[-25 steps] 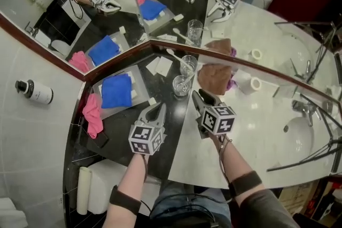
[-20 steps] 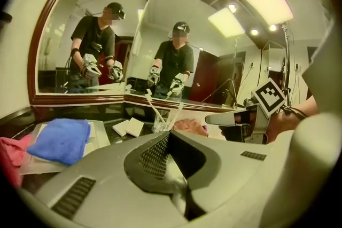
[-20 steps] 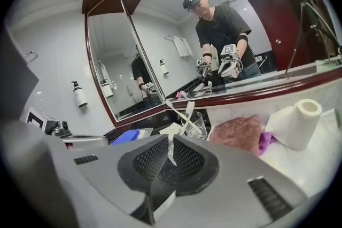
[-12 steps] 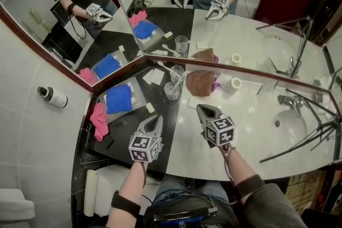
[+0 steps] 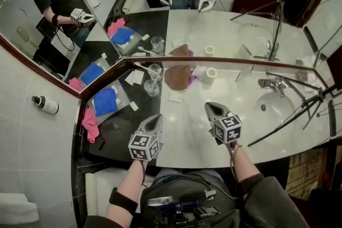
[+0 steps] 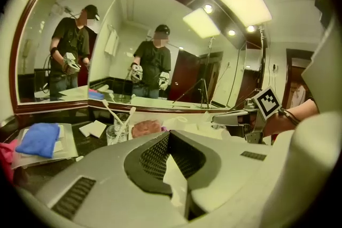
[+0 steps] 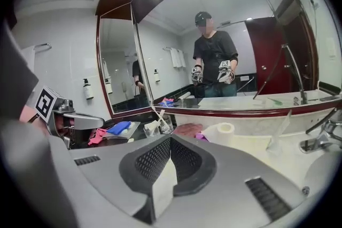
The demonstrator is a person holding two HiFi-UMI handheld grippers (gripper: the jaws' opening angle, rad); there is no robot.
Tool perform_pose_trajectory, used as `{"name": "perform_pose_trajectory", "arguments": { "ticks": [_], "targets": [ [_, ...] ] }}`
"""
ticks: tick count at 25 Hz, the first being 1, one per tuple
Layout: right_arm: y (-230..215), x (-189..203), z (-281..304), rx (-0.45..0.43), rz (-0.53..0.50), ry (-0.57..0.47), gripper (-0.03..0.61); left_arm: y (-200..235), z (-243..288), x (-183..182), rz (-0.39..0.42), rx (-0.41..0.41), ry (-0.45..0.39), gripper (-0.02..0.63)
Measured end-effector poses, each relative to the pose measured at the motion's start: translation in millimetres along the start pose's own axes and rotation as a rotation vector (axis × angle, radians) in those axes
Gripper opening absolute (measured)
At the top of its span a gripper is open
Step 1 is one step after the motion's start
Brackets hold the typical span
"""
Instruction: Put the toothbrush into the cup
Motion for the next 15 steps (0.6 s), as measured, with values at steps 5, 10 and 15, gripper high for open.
{"name": "perform_pose_trajectory", "arguments": {
  "ticks": [5, 10, 15],
  "targets": [
    [-28, 14, -53, 0.089, -0.013, 0.014, 0.017, -45, 13, -3, 0.035, 0.075, 0.004, 0.0],
    [-46, 23, -92, 0.138, 0.015, 0.0, 0.017, -77, 19, -1, 0.053, 0.125, 0.012, 0.0],
    [-53, 32, -109, 0.159, 0.056, -0.021, 0.017, -93, 16, -1, 0.045, 0.176, 0.015, 0.0]
  ]
}}
Point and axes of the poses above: the fingertips, and each gripper's own axes: z forward along the fingers, y to its left, x out of its underside, the point moved 4 cm from there along -z, backward along the fingers, and after that the axes turned 10 degrees about -x, right-handed, at the moved point
